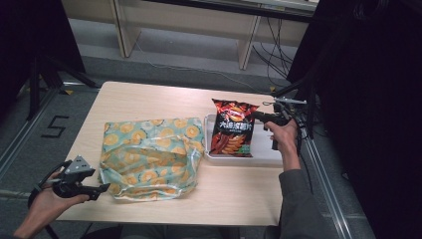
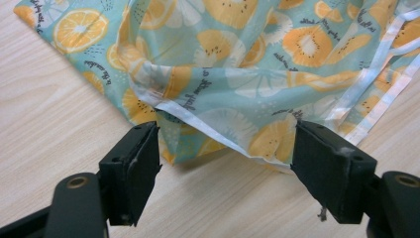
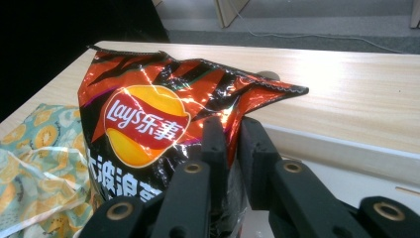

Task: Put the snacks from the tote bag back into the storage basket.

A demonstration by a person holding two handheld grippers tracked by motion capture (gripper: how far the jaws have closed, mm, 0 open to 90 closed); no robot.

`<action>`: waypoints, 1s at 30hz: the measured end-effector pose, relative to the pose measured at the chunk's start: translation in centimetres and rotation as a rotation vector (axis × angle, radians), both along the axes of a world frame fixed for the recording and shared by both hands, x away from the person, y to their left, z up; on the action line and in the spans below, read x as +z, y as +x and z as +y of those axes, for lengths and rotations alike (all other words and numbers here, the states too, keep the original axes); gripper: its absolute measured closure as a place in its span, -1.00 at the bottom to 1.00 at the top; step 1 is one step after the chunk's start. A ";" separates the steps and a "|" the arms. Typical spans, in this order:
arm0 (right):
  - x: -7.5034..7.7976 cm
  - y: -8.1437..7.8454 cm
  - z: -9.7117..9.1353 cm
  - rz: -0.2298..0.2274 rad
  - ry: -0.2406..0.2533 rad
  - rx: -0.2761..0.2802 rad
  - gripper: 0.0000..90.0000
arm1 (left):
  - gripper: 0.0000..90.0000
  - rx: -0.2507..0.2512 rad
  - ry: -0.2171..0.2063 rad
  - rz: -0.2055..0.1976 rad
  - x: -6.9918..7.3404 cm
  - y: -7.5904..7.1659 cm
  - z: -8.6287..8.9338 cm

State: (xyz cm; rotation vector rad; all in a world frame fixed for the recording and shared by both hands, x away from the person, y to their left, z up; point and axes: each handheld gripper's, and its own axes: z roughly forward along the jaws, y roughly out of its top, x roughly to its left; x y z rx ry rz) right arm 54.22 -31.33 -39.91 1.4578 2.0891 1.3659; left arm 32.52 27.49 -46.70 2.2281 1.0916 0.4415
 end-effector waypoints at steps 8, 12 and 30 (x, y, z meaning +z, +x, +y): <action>-0.1 -0.2 0.2 0.032 0.008 -0.036 0.71 | -0.43 0.001 -0.001 -0.004 0.0 0.0 0.0; 0.1 -0.3 0.3 0.018 0.011 -0.033 0.66 | -0.43 0.011 -0.004 0.004 0.0 0.0 0.1; 1.1 -4.4 3.2 -0.054 -0.011 0.018 0.10 | -0.43 0.026 -0.016 -0.017 0.4 -0.2 0.0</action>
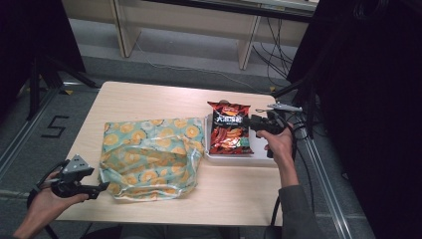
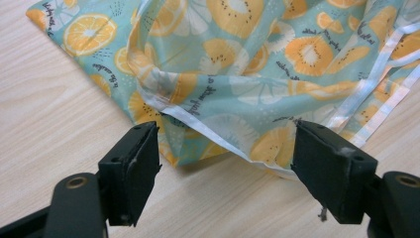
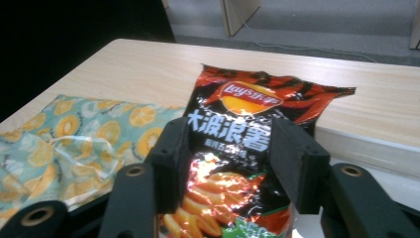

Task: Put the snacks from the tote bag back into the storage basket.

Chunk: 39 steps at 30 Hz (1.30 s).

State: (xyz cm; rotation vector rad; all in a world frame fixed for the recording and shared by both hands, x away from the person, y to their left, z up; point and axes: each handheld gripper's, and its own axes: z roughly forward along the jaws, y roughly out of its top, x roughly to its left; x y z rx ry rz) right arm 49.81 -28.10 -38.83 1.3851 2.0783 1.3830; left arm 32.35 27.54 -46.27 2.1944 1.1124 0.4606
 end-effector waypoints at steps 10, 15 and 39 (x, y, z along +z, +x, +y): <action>0.5 -1.7 1.9 -0.014 0.001 0.048 -0.01 | -0.46 0.006 -0.020 -0.001 0.0 0.0 -0.2; 0.2 -2.2 3.7 -0.023 0.002 0.080 -0.05 | -0.47 0.006 -0.023 -0.008 0.1 -0.1 -0.1; -1.8 -4.4 7.7 -0.002 -0.039 0.181 -0.13 | -0.48 0.015 -0.033 -0.024 0.2 -0.1 -0.2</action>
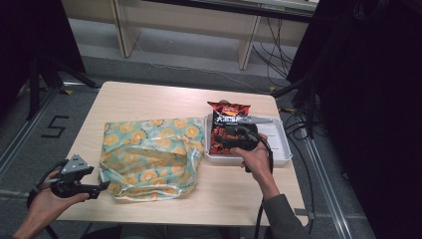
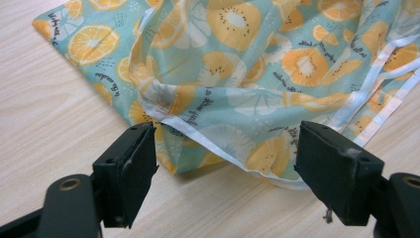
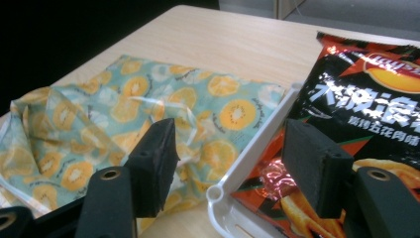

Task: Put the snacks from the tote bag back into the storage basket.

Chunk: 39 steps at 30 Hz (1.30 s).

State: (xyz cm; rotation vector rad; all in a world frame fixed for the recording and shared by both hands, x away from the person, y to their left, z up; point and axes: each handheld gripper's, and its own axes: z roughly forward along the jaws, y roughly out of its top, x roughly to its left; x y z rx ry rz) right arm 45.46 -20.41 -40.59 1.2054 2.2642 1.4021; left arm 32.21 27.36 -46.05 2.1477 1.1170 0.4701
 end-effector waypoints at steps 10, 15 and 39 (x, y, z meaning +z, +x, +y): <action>-0.9 -0.9 1.2 -0.007 -0.041 0.060 -0.14 | -0.48 -0.003 0.006 0.002 -0.1 0.0 0.0; -1.3 -2.0 1.3 0.004 -0.030 0.071 -0.14 | -0.48 -0.003 0.007 0.001 -0.1 0.0 -0.1; -2.9 -4.6 1.7 0.055 -0.044 0.101 -0.34 | -0.51 0.005 -0.009 0.007 -0.2 0.0 -0.3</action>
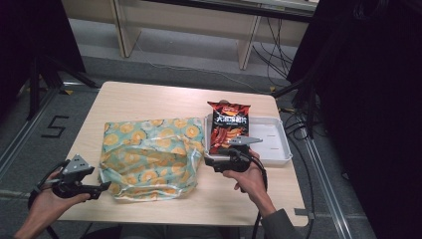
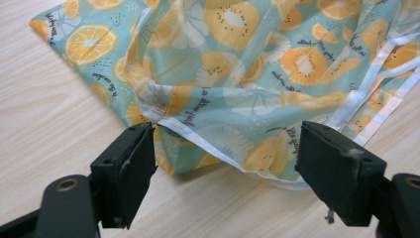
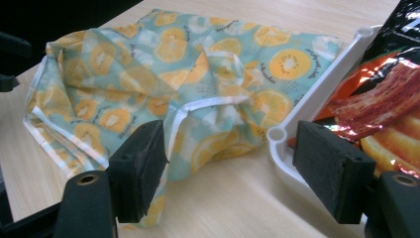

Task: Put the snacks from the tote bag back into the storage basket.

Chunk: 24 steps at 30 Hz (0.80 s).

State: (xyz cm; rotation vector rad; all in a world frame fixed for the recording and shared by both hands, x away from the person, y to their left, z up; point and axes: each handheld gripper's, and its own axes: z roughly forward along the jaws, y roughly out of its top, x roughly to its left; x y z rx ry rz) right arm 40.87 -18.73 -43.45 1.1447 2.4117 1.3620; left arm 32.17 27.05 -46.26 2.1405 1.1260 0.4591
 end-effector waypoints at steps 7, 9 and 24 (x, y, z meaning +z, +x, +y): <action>-0.2 -0.7 0.0 -0.002 -0.015 0.009 -0.38 | -0.52 -0.008 0.017 -0.004 0.1 0.0 0.0; -0.4 -0.9 0.1 -0.003 -0.006 0.017 -0.38 | -0.52 -0.004 0.026 -0.007 0.1 0.0 0.0; -1.3 -3.0 0.1 -0.018 -0.080 0.041 -0.43 | -0.52 -0.014 0.026 -0.005 0.0 0.0 -0.1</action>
